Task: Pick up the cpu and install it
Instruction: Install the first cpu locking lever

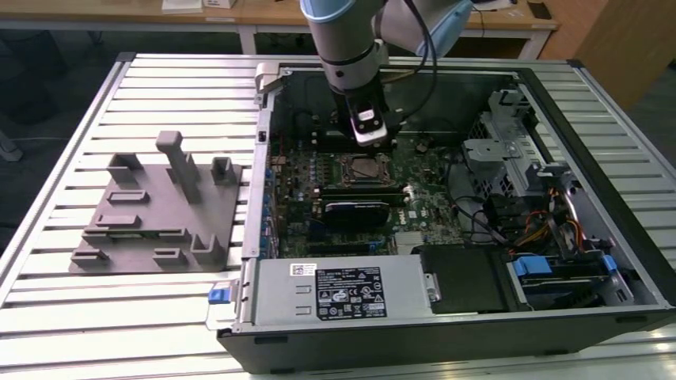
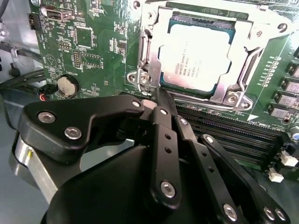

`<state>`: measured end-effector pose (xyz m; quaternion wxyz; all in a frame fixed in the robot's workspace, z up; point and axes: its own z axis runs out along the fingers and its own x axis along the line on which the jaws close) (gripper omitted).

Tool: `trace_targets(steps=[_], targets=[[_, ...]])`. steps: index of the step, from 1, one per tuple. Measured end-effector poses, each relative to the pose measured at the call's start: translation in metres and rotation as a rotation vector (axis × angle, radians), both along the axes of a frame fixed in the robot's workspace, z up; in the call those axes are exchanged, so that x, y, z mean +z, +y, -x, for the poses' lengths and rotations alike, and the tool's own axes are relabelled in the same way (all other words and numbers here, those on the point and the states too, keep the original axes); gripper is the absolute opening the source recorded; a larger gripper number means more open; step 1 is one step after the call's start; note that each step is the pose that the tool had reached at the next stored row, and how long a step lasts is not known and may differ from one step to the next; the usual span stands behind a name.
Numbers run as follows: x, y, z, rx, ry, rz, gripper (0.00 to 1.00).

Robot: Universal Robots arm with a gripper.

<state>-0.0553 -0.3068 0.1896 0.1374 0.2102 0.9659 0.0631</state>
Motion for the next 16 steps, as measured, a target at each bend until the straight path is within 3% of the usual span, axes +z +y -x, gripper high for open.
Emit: trace_targets(steps=[6, 16], targets=[[0.0028, -0.0004, 0.0, 0.0, 0.0, -0.0011, 0.11], [0.0236, -0.0004, 0.0, 0.0, 0.0001, -0.0044, 0.11]])
